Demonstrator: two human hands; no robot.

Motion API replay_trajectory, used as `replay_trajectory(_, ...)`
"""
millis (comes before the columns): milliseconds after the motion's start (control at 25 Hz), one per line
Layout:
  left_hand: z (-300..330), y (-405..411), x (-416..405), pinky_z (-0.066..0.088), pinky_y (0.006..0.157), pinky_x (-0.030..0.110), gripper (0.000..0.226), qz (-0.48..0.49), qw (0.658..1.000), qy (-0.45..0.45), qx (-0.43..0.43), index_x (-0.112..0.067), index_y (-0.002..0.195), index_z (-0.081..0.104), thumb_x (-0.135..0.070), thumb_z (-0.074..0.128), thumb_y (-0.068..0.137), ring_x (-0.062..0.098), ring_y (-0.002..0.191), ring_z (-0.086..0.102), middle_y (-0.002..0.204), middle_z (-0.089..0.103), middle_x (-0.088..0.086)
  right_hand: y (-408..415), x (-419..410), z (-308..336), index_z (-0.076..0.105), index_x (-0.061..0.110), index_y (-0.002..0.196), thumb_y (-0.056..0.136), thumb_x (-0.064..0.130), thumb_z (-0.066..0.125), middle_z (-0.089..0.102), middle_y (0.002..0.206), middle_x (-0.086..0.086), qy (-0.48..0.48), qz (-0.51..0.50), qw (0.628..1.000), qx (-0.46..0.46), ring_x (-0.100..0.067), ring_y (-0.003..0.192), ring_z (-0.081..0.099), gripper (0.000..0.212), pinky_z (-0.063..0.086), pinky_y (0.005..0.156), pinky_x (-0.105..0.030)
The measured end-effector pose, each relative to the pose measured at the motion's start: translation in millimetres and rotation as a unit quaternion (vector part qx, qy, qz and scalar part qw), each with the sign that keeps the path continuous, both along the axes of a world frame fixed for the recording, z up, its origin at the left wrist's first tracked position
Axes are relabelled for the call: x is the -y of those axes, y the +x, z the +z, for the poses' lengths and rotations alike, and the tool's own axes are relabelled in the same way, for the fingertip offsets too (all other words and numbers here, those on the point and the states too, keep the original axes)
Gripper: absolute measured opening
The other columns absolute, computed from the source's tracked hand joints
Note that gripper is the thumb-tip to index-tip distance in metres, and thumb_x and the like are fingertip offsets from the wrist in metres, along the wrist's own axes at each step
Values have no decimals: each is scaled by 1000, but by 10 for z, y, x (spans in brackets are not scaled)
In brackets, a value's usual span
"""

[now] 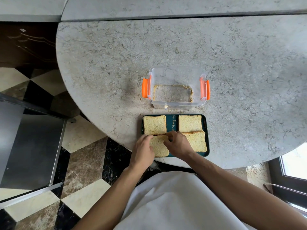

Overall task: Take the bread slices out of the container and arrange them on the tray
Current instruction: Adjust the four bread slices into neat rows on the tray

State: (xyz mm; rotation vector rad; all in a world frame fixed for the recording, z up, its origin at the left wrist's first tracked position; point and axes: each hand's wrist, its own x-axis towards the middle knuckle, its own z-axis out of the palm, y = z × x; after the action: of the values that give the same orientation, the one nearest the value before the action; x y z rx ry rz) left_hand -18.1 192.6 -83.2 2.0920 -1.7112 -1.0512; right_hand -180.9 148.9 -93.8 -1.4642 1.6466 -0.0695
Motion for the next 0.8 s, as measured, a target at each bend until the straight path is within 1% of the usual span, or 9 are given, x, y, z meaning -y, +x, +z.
replay_trajectory(40,-1,-6,-9,47,103,42,49,-9,1000,2,-6,-6,135,57,7,51,89,27,121,57,135,59,11,5,-4,-4,64,11,124,91,27,56,61,126,-12,-2,-4,1000,-4,-24,102,63,38,49,84,-29)
replay_trajectory(120,-4,-9,-22,48,102,41,48,-16,1000,5,-12,-6,135,58,8,51,89,27,120,58,134,59,10,11,-22,-28,64,12,111,91,28,54,64,119,-13,-1,-10,1000,-12,-23,95,61,28,45,75,-28)
replay_trajectory(200,-3,-8,-22,48,101,39,47,-14,1000,7,-11,-7,133,58,7,51,89,26,119,58,133,59,10,30,-46,-35,63,10,119,91,28,54,65,117,-12,2,-12,1000,-9,-23,99,60,35,44,77,-28)
replay_trajectory(320,-3,10,-23,48,99,36,46,-11,1000,11,-3,-9,133,59,5,51,89,25,117,57,131,59,8,71,-54,-10,61,8,130,89,27,56,66,119,-11,-2,-7,1000,2,-24,105,63,45,51,85,-31)
replay_trajectory(400,-3,45,-26,48,98,37,47,-8,1000,9,-4,-10,133,59,5,51,89,25,116,57,130,59,8,98,-61,4,61,7,131,89,27,57,70,117,-11,-6,-6,1000,12,-24,102,66,47,54,85,-34)
replay_trajectory(480,-2,81,-36,48,99,39,46,-14,1000,8,-8,-9,132,60,5,51,89,25,116,58,129,60,8,102,-81,14,61,7,131,90,28,58,71,117,-10,-7,-16,1000,18,-24,102,66,46,55,84,-34)
replay_trajectory(640,-1,101,-8,49,99,40,44,-15,1000,8,-17,-9,130,61,1,51,89,25,116,58,130,61,8,31,-154,41,65,5,120,90,26,59,73,114,-12,-11,-35,999,22,-28,101,67,37,53,82,-35)
replay_trajectory(720,-4,59,46,50,100,41,42,-18,999,5,-34,-10,129,62,-1,54,90,24,117,59,131,62,8,-57,-195,84,65,6,126,91,24,59,72,121,-9,-32,-58,998,19,-26,107,66,40,50,84,-29)
replay_trajectory(800,-13,-20,117,51,99,39,40,-28,998,13,-51,-12,129,63,-3,55,90,21,115,60,129,65,6,-188,-217,143,66,11,127,91,23,58,73,120,-6,-57,-101,993,22,-20,101,69,39,49,78,-24)
